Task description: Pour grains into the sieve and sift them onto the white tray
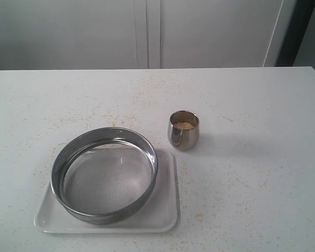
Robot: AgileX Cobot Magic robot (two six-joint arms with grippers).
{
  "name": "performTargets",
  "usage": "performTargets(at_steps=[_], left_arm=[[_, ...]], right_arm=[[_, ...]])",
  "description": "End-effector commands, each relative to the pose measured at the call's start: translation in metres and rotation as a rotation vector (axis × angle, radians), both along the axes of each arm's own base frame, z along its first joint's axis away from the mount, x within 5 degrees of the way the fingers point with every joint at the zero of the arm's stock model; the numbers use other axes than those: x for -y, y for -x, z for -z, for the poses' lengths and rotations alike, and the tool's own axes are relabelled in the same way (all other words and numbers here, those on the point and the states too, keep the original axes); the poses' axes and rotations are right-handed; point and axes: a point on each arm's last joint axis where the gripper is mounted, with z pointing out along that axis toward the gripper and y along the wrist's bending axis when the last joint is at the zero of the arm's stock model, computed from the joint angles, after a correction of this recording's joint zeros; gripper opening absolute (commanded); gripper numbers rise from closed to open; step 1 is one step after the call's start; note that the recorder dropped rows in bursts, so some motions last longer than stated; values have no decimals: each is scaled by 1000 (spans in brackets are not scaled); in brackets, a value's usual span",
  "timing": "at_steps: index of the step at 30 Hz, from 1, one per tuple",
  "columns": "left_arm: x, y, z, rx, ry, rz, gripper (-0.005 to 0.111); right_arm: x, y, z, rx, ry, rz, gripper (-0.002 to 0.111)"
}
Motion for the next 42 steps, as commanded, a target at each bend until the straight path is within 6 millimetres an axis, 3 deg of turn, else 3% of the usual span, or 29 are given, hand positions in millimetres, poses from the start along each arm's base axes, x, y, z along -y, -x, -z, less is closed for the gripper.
performTargets(at_steps=[1, 8, 12, 18, 27, 42], left_arm=[[0, 0, 1, 0, 18, -5, 0], [0, 0, 1, 0, 18, -5, 0], [0, 0, 1, 0, 18, -5, 0], [0, 0, 1, 0, 18, -5, 0], [0, 0, 1, 0, 18, -5, 0], [0, 0, 1, 0, 18, -5, 0]], right_arm=[[0, -12, -11, 33, 56, 21, 0], [-2, -42, -16, 45, 45, 17, 0], [-4, -63, -5, -27, -5, -26, 0], [-19, -94, 10, -126, 57, -159, 0], [-36, -137, 48, -323, 141, -323, 0], [-58, -181, 110, -507, 211, -592, 0]])
